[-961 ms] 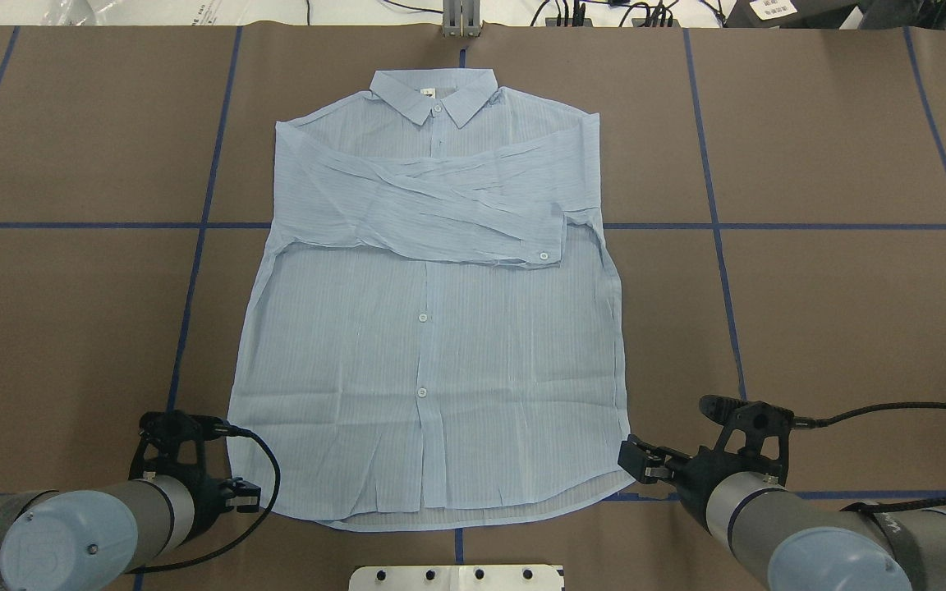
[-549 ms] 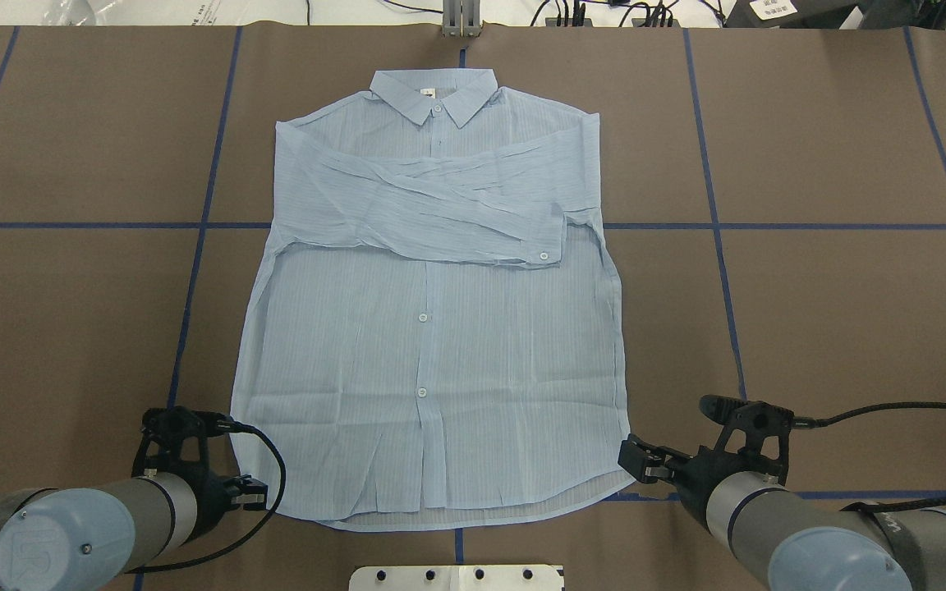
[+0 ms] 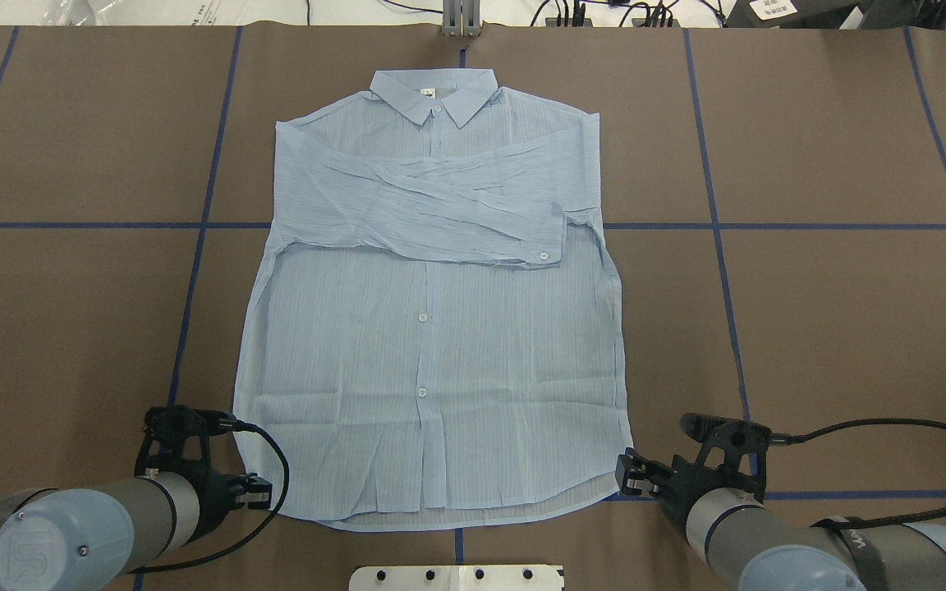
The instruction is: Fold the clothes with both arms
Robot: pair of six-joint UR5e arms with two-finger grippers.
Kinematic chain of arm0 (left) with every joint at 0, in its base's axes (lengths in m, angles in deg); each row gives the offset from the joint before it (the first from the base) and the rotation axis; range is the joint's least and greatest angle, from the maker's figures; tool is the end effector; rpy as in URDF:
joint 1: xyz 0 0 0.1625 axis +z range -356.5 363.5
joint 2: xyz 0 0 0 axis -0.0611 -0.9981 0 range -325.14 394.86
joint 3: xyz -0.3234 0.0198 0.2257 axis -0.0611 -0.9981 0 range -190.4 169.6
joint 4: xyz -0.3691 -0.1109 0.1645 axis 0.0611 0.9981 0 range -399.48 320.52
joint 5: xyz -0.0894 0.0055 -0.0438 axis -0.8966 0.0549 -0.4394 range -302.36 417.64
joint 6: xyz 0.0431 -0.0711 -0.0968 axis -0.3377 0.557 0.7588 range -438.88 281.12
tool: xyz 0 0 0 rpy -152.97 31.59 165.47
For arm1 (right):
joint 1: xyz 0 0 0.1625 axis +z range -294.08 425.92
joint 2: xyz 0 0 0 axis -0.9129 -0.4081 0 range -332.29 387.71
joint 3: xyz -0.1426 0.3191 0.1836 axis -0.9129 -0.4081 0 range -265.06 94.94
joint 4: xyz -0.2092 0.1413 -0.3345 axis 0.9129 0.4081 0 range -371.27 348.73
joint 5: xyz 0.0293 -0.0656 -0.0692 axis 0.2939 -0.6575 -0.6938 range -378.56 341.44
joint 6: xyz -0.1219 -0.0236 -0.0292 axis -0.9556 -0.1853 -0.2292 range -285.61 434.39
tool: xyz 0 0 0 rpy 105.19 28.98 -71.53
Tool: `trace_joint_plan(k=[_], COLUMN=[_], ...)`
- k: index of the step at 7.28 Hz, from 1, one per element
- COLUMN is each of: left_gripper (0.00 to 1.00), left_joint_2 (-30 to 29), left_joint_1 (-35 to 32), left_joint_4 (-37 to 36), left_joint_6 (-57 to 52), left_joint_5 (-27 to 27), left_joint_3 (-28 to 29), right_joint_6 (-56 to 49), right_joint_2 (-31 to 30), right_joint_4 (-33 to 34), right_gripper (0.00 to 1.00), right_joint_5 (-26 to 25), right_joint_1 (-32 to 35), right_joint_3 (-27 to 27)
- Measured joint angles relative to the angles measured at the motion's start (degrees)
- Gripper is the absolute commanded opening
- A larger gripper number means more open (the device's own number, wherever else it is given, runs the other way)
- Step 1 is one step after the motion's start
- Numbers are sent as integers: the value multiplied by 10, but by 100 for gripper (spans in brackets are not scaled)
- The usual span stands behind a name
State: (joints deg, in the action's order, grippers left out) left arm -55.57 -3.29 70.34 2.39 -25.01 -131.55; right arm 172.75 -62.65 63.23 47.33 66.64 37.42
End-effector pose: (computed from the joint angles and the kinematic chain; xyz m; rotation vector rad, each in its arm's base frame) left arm 0.4813 -0.2080 0.3504 0.2395 0.8713 -0.0261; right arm -0.4848 -0.1916 0.3509 0.3420 -0.8457 0.3222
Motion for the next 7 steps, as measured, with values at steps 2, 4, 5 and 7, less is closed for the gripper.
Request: trace_joint_plan(k=[2, 4, 5, 7], left_gripper=[0, 0, 0, 0], left_joint_2=[1, 1, 1, 1], left_joint_1=[0, 3, 4, 5], left_joint_4=[1, 2, 2, 2], left_joint_6=[4, 16, 18, 19], left_joint_5=[15, 23, 24, 25], left_joint_3=[-2, -4, -4, -4], right_joint_6=[5, 7, 8, 8], right_joint_2=[15, 19, 19, 20], right_joint_4=[0, -1, -1, 0], right_gripper=[55, 51, 47, 44], right_joint_5=[-1, -2, -2, -3], right_joint_1=[-7, -14, -17, -22], right_joint_3=[-20, -27, -31, -39])
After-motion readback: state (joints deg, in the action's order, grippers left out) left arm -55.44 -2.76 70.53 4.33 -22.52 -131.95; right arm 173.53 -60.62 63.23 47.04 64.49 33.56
